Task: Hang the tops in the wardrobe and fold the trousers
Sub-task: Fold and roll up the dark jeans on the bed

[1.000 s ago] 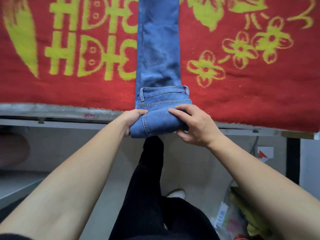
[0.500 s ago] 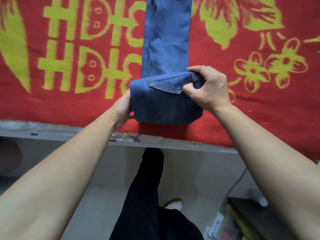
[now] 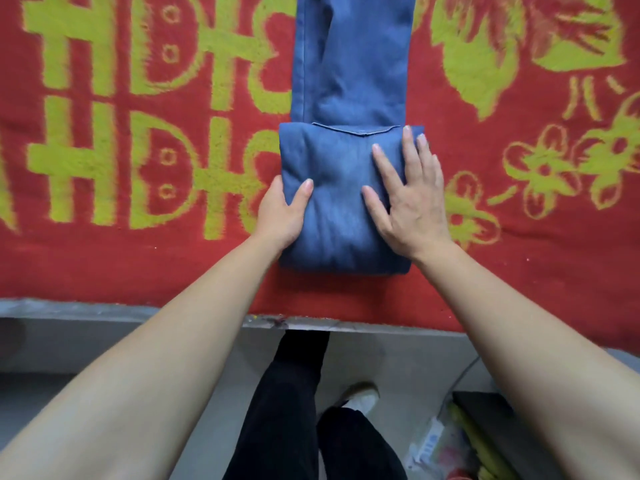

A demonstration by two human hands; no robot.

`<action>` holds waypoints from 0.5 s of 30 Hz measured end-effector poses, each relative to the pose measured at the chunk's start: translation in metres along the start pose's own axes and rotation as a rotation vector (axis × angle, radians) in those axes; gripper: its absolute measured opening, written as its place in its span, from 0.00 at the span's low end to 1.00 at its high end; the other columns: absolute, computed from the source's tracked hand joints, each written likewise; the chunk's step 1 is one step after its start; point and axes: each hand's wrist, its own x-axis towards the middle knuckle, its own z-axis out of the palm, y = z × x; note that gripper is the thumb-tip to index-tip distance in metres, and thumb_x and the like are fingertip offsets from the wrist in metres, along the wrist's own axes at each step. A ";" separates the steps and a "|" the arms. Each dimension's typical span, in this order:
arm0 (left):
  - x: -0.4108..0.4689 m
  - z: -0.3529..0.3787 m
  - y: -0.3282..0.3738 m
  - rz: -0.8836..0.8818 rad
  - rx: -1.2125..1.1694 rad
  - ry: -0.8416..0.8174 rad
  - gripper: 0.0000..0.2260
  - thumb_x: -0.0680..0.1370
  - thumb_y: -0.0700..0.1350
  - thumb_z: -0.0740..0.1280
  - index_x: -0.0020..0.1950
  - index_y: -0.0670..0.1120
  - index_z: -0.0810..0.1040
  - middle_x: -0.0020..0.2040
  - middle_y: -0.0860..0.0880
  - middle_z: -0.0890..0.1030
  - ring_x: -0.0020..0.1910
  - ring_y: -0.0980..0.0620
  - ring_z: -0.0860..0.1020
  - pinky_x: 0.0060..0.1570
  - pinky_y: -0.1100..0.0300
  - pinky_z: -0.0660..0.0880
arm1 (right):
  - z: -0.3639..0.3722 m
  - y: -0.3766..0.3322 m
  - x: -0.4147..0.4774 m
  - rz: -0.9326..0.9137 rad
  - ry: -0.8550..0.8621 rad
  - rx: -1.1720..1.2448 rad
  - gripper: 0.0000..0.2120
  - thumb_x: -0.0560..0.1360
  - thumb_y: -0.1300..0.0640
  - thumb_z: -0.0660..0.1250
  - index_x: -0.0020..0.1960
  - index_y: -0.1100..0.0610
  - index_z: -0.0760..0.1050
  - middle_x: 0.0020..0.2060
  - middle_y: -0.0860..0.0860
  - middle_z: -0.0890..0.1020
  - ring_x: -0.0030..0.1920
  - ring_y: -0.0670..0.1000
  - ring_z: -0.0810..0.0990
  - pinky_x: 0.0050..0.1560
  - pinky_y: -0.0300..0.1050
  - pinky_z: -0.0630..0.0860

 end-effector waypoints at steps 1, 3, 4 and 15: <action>0.002 0.003 -0.001 0.015 0.040 0.010 0.18 0.78 0.55 0.66 0.64 0.47 0.76 0.59 0.51 0.82 0.60 0.52 0.79 0.64 0.53 0.73 | 0.004 0.002 -0.005 0.029 -0.018 0.004 0.28 0.81 0.42 0.59 0.78 0.51 0.64 0.78 0.63 0.58 0.78 0.64 0.57 0.75 0.60 0.59; 0.005 0.008 -0.003 0.011 0.119 0.017 0.17 0.79 0.56 0.66 0.64 0.48 0.75 0.59 0.50 0.82 0.61 0.49 0.78 0.63 0.53 0.72 | 0.013 0.003 -0.009 0.076 -0.046 0.023 0.28 0.81 0.42 0.59 0.78 0.51 0.63 0.78 0.63 0.57 0.78 0.65 0.55 0.76 0.59 0.59; 0.008 0.009 -0.003 -0.004 0.143 0.019 0.17 0.79 0.56 0.66 0.63 0.48 0.75 0.59 0.50 0.82 0.61 0.48 0.78 0.63 0.52 0.72 | 0.017 0.003 -0.007 0.087 -0.074 0.026 0.29 0.81 0.42 0.58 0.79 0.51 0.62 0.79 0.63 0.56 0.79 0.65 0.54 0.76 0.59 0.59; 0.008 0.015 0.016 -0.177 -0.017 0.081 0.12 0.77 0.53 0.68 0.54 0.46 0.74 0.49 0.53 0.80 0.55 0.48 0.79 0.58 0.53 0.74 | 0.017 0.005 0.006 0.175 -0.168 0.174 0.30 0.80 0.41 0.60 0.78 0.50 0.63 0.80 0.59 0.52 0.73 0.66 0.62 0.75 0.56 0.60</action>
